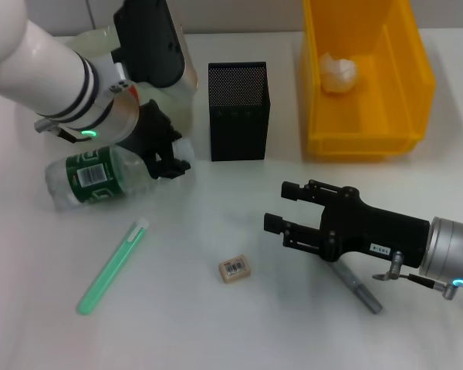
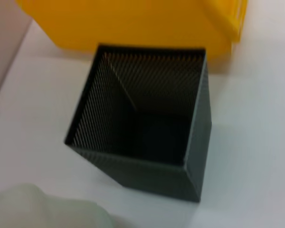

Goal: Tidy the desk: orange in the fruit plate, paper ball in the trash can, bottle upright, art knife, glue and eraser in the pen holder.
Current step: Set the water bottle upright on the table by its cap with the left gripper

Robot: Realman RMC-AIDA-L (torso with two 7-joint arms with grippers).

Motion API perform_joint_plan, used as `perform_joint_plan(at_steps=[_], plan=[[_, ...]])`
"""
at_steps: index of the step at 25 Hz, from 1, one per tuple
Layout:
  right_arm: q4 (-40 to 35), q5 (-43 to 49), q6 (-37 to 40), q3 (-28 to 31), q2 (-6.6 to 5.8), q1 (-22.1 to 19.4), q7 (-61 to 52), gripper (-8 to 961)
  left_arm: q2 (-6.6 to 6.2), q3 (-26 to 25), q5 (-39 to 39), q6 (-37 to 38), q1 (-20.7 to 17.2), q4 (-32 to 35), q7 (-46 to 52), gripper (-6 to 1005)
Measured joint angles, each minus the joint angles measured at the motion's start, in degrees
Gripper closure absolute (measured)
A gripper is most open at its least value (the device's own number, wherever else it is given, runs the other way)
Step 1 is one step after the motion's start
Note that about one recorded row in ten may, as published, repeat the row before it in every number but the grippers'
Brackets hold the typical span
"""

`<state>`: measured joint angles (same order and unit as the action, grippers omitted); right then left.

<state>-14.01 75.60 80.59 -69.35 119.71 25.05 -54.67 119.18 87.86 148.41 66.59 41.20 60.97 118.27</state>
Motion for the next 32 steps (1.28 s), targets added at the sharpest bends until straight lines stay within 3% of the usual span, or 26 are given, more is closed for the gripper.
perform_joint_plan(at_steps=[1, 4, 5, 8, 9, 12, 13, 14, 17, 21, 25, 32], plan=[[0.0, 0.0, 0.0, 0.0, 0.0, 0.0, 0.0, 277, -0.05, 0.01, -0.75, 1.59, -2.09, 4.76, 0.39, 554], [-0.02, -0.13, 0.0, 0.0, 0.0, -0.01, 0.0, 277, -0.26, -0.2, -3.0, 3.34, -4.37, 9.64, 0.5, 554], [-0.04, -0.17, 0.0, 0.0, 0.0, -0.01, 0.0, 277, -0.4, -0.54, -4.66, 4.29, -6.97, 14.28, 0.5, 554], [-0.05, -0.2, 0.0, 0.0, 0.0, 0.02, 0.0, 277, -0.42, -0.63, -5.1, 4.54, -8.14, 16.17, 0.55, 555], [-0.05, -0.2, 0.0, 0.0, 0.0, 0.04, 0.0, 277, -0.44, -0.82, -5.94, 5.05, -10.39, 19.73, 0.67, 555], [-0.05, -0.2, 0.0, 0.0, 0.05, 0.08, 0.0, 277, -0.44, -0.82, -5.94, 5.05, -10.39, 19.73, 0.67, 555], [-0.05, -0.2, 0.01, 0.0, 0.06, 0.1, 0.0, 277, -0.51, -2.35, -10.08, 5.79, -15.21, 25.65, 0.17, 555], [-0.05, -0.2, 0.0, 0.01, 0.06, 0.17, 0.0, 277, -0.53, -3.85, -12.57, 5.82, -16.79, 26.9, -0.56, 555], [0.0, -0.2, 0.01, -0.06, 0.08, 0.41, 0.0, 277, -0.54, -5.82, -15.09, 5.84, -18.19, 27.58, -1.36, 555], [0.03, -0.2, 0.01, -0.42, 0.14, 0.64, 0.0, 277, -0.63, -12.84, -25.33, 5.93, -22.86, 27.04, -6.12, 555], [0.04, -0.2, 0.01, -0.5, 0.19, 0.75, 0.0, 276, -0.61, -16.04, -30.55, 6.18, -25.35, 26.48, -8.43, 553], [0.05, -0.2, 0.01, -0.53, 0.18, 0.99, 0.0, 275, -0.63, -17.78, -32.32, 5.94, -26.93, 24.84, -10.34, 543]])
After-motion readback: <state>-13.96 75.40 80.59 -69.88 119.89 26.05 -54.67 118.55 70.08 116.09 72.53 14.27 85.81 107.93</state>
